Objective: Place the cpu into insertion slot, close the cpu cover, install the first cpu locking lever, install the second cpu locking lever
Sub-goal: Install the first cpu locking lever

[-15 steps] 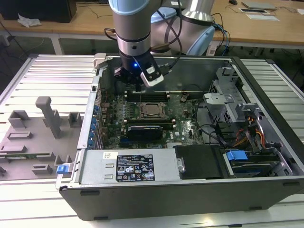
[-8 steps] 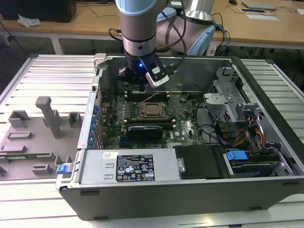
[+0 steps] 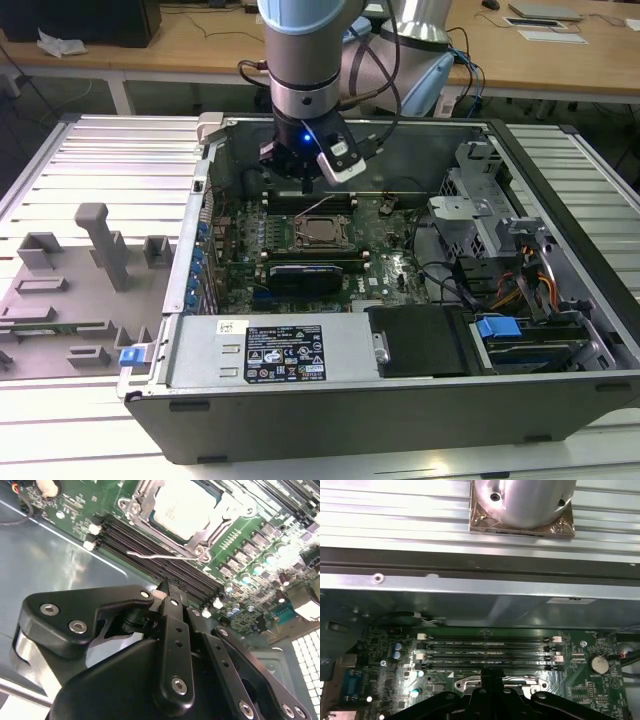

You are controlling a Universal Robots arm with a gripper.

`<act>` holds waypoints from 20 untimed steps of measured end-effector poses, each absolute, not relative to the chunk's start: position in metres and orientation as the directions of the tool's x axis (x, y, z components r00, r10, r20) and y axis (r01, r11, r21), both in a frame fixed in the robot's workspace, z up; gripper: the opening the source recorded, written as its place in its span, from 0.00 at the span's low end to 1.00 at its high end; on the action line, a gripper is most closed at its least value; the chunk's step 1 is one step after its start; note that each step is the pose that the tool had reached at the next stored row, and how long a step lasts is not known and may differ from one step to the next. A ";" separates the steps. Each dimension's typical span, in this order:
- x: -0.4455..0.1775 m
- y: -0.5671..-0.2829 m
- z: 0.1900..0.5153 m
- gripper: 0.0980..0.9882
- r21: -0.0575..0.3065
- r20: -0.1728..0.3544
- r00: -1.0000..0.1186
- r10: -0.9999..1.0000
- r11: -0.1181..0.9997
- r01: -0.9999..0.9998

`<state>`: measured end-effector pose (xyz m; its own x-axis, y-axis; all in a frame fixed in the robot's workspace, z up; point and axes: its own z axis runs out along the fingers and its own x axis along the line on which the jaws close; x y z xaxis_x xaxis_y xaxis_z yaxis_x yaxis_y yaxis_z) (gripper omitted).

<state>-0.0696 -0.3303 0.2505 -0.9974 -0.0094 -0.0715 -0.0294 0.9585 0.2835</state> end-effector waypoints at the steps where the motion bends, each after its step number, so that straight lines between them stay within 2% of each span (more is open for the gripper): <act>1: -0.067 -0.330 0.250 0.01 0.284 -0.072 -0.997 -0.009 0.959 -0.029; 10: -0.059 -0.330 0.250 0.01 0.283 -0.075 -0.997 -0.009 0.959 -0.030; 11: -0.061 -0.331 0.249 0.01 0.275 -0.099 -0.995 -0.010 0.961 -0.037; 20: -0.065 -0.331 0.242 0.01 0.241 -0.133 -0.991 -0.010 0.970 -0.042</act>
<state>-0.0648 -0.3305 0.2422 -0.9911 -0.0102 -0.1326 -0.0421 0.9697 0.2405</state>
